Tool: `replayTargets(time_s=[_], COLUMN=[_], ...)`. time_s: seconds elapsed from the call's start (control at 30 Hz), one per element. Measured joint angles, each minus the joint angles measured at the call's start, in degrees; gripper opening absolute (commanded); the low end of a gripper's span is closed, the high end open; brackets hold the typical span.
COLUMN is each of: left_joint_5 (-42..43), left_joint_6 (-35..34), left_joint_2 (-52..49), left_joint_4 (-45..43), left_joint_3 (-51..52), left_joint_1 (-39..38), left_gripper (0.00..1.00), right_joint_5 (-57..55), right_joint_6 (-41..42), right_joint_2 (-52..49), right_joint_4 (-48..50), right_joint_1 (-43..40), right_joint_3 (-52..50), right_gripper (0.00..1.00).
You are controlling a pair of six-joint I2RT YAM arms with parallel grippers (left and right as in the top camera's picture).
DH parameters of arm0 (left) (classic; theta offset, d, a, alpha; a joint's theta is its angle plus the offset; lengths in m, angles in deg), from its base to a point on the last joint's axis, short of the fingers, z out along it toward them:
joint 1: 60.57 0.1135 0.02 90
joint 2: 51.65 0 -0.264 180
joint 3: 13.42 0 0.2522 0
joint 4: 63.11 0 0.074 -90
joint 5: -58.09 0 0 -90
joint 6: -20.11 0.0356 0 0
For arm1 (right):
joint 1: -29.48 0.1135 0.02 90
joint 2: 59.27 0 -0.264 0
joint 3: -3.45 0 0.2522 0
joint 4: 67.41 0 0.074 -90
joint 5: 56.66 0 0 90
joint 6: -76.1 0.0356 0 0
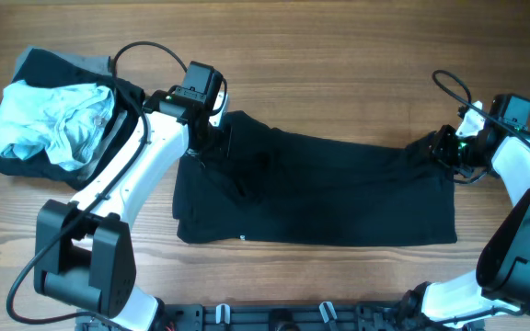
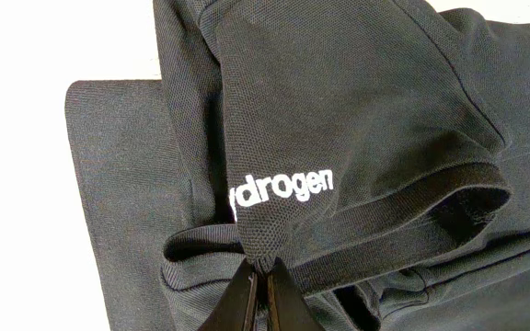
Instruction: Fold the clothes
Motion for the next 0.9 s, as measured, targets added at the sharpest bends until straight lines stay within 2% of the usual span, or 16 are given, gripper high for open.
replayTargets(time_s=[0.07,0.1,0.13,0.2,0.23,0.33,0.4,0.47,0.53,0.57,0.63,0.7,0.73,0.83,0.9], left_joint_5=[-0.02,0.0,-0.02,0.0,-0.02,-0.02,0.0,0.0,0.0,-0.02,0.0,0.0,0.0,0.0,0.0], left_joint_6=[0.0,0.0,0.0,0.0,0.0,0.0,0.0,0.0,0.0,0.0,0.0,0.0,0.0,0.0,0.0], left_joint_2=[0.0,0.0,0.0,0.0,0.0,0.0,0.0,0.0,0.0,0.0,0.0,0.0,0.0,0.0,0.0], left_joint_4=[0.0,0.0,0.0,0.0,0.0,0.0,0.0,0.0,0.0,0.0,0.0,0.0,0.0,0.0,0.0], left_joint_3=[0.0,0.0,0.0,0.0,0.0,0.0,0.0,0.0,0.0,0.0,0.0,0.0,0.0,0.0,0.0], left_joint_1=[0.0,0.0,0.0,0.0,0.0,0.0,0.0,0.0,0.0,0.0,0.0,0.0,0.0,0.0,0.0], left_gripper=[0.04,0.04,0.04,0.04,0.04,0.04,0.04,0.04,0.04,0.04,0.04,0.04,0.04,0.04,0.04], right_joint_5=[0.28,0.33,0.31,-0.55,-1.53,-4.17,-4.94,-4.0,-2.1,-1.11,-0.35,-0.42,-0.63,-2.99,-3.82], right_joint_6=[-0.68,-0.52,-0.63,-0.42,0.11,0.44,0.44,-0.66,-2.16,-2.78,-3.48,-3.78,-3.98,-2.34,-0.79], right_joint_2=[0.0,0.0,0.0,0.0,0.0,0.0,0.0,0.0,0.0,0.0,0.0,0.0,0.0,0.0,0.0], right_joint_4=[0.2,0.33,0.61,0.68,0.44,-0.61,-1.03,-1.33,-1.79,-2.14,-2.36,-2.36,-2.32,-0.68,0.76], right_joint_1=[0.0,0.0,0.0,0.0,0.0,0.0,0.0,0.0,0.0,0.0,0.07,0.11,0.11,0.11,0.11], right_joint_3=[0.0,0.0,0.0,0.0,0.0,0.0,0.0,0.0,0.0,0.0,0.0,0.0,0.0,-0.52,-1.44], right_gripper=[0.57,0.45,0.23,0.08,0.04,0.07,0.33,0.52,0.54,0.54,0.46,0.21,0.12,0.04,0.04])
